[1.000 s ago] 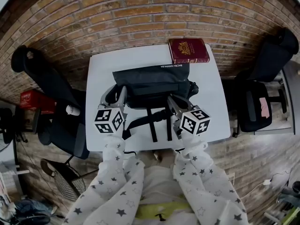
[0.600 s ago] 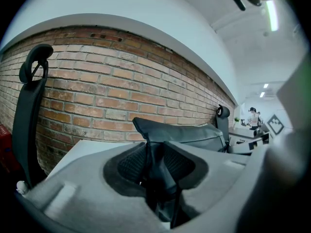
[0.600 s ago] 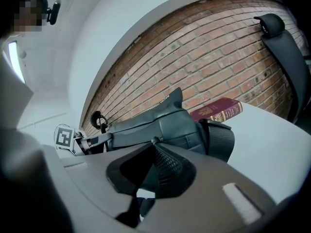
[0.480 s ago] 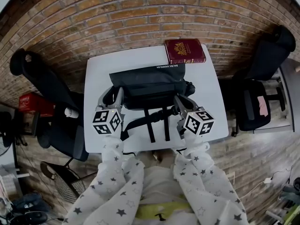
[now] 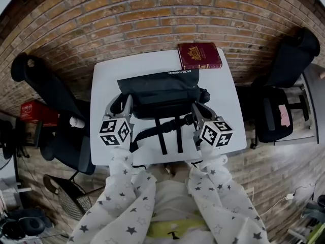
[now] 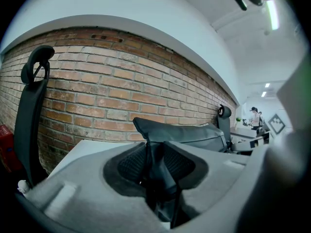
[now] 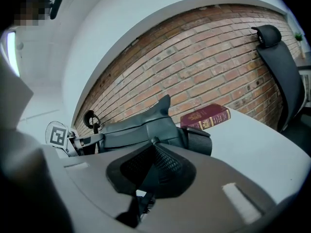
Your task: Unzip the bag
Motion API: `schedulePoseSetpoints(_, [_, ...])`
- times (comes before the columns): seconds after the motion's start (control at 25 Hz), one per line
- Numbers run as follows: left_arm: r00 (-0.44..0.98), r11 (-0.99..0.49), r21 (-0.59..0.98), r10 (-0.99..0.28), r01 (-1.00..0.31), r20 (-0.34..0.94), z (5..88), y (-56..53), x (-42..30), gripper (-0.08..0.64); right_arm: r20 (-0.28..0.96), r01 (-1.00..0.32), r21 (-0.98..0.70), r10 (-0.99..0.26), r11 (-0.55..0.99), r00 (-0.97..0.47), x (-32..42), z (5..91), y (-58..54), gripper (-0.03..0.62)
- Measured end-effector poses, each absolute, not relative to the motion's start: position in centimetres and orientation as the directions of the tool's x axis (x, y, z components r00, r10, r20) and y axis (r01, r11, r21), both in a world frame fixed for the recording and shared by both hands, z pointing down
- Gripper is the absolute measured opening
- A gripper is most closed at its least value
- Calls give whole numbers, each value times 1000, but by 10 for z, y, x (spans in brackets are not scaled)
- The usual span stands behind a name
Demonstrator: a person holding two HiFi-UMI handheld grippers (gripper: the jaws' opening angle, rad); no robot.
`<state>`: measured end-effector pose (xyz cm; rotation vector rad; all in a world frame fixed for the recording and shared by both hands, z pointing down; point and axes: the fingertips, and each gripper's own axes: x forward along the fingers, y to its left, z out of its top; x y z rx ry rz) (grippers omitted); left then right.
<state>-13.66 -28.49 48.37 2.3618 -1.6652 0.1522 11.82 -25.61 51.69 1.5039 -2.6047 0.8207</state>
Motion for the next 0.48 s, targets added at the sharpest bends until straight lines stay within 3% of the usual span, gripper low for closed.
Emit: schedulePoseSetpoints(0.48, [318, -292, 140, -921, -946, 224, 483, -285, -137, 115, 294, -848, -400, -828, 347, -477, 142, 518, -258, 16])
